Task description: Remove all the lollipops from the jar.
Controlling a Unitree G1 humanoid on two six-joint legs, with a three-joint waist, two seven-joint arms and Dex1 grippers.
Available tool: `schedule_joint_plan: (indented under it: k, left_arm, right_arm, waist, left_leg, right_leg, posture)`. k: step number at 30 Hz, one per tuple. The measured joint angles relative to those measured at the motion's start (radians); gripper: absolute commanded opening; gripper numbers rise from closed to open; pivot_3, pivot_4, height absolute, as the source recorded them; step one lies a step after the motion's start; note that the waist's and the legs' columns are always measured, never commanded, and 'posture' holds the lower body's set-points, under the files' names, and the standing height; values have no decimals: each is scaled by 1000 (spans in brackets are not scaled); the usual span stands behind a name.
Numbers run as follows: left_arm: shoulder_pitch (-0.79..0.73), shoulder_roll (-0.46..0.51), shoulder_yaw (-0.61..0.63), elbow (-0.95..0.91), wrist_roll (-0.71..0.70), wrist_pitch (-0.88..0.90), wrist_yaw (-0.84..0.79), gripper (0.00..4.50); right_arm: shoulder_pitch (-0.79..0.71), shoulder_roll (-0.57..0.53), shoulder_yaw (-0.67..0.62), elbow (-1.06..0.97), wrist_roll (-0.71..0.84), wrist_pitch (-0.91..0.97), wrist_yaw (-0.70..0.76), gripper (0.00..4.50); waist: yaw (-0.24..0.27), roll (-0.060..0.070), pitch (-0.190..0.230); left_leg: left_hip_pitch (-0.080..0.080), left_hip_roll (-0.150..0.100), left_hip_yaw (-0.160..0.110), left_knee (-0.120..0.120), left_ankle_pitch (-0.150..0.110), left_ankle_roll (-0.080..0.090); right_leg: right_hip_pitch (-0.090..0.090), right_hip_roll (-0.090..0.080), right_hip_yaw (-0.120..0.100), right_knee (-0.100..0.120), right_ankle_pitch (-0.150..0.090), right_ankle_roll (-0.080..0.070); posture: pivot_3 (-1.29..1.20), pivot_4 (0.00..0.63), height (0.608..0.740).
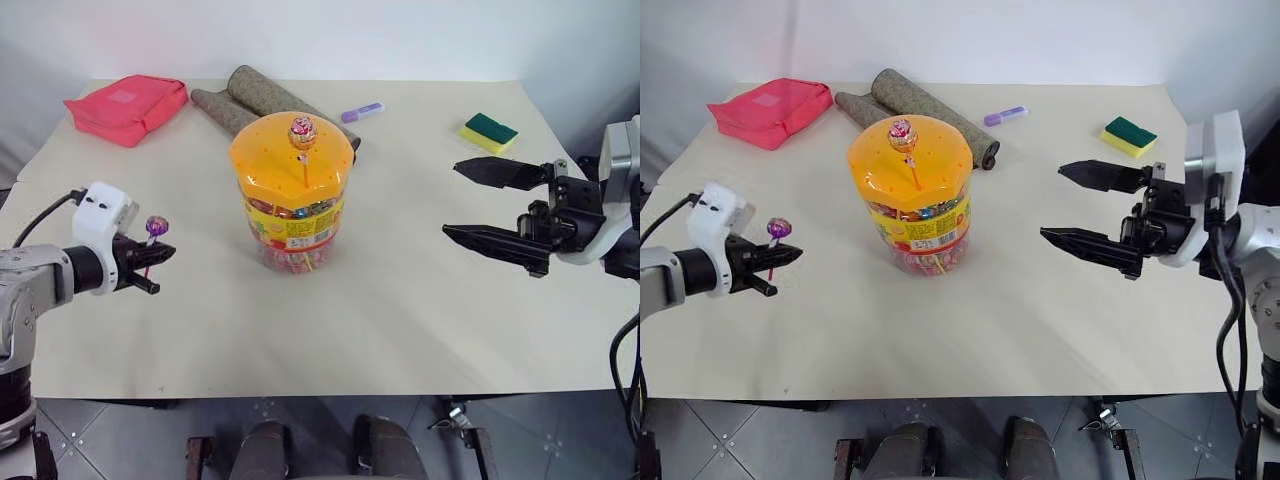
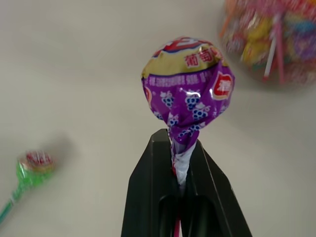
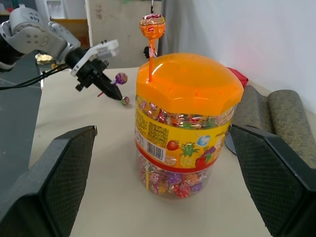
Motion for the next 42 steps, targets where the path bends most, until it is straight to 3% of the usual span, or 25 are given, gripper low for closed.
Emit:
schedule_joint_plan:
  k: [5, 8, 20, 21, 35, 42]
  left_arm:
    - [74, 12, -23, -29, -6, 112, 42, 15]
    - [111, 56, -56, -27, -4, 118, 47, 686]
    - [104, 82, -59, -26, -12, 120, 56, 4348]
    - [104, 89, -59, -26, -15, 120, 54, 4481]
    - [33, 187, -59, -8, -44, 52, 4, 4481]
    - [-147, 164, 0, 79, -83, -120, -55, 4481]
  right_arm:
    - [0, 0, 1, 15, -11, 0, 18, 4500]
    - [0, 0, 1, 16, -12, 0, 18, 4500]
    - [0, 0, 1, 17, -23, 0, 19, 4500]
    - [0, 0, 1, 17, -28, 0, 20, 4500]
    - [-22, -1, 1, 42, -60, -1, 42, 4500]
    - [-70, -28, 4, 63, -110, -2, 44, 4500]
  waist:
    - [0, 0, 0]
    - [0, 0, 0]
    - [0, 0, 0]
    - [0, 0, 0]
    - [0, 0, 0]
    - [1, 0, 0]
  left_leg:
    - [0, 0, 0, 0, 0, 0]
    - [0, 0, 0, 0, 0, -1]
    - [0, 0, 0, 0, -1, -1]
    - [0, 0, 0, 0, -1, -1]
    - [0, 0, 0, 0, -1, -1]
    - [0, 0, 1, 0, -1, -1]
  right_leg:
    - [0, 0, 0, 0, 0, 0]
    - [0, 0, 0, 0, 0, 0]
    - [0, 0, 0, 0, 0, 0]
    - [0, 0, 0, 0, 0, 0]
    - [-1, 0, 0, 0, 0, 0]
    - [-1, 0, 0, 0, 0, 0]
  posture:
    - [0, 150, 740]
    - [0, 150, 740]
    - [0, 150, 740]
    - [0, 150, 740]
    - [0, 150, 740]
    - [0, 150, 740]
